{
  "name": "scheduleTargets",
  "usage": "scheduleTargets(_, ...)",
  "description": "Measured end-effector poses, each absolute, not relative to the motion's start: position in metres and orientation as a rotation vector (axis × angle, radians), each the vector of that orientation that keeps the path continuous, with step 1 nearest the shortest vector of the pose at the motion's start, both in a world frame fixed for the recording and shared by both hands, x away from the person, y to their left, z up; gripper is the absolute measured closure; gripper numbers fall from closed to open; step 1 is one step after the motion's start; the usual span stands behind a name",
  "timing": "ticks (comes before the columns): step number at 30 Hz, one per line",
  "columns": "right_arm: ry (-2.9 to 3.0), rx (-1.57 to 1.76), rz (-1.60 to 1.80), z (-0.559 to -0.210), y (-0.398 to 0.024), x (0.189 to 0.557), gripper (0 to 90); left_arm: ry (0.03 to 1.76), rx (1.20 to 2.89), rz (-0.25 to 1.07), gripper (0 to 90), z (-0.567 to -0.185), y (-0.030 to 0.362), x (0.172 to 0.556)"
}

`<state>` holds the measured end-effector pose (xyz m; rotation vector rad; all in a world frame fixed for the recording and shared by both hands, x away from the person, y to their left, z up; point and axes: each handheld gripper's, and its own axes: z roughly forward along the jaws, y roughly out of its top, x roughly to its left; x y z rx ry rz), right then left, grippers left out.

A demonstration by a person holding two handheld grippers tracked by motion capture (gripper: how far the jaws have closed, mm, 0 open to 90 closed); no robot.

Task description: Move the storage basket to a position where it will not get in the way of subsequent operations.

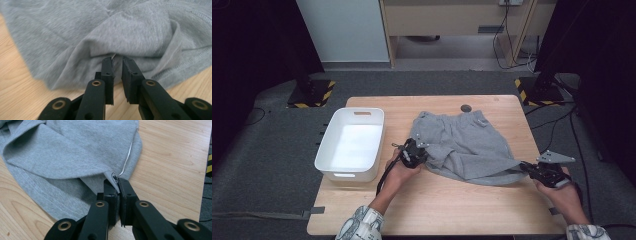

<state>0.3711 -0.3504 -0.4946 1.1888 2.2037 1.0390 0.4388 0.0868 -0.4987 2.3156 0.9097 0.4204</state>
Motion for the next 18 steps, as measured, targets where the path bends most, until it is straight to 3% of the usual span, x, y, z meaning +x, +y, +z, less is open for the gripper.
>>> scheduleTargets(18, 2.202, 1.184, 1.042, -0.495, -0.351, 0.371, 85.1, 0.889, 2.22, 0.406, 70.5, -0.502, 0.05, 0.472)
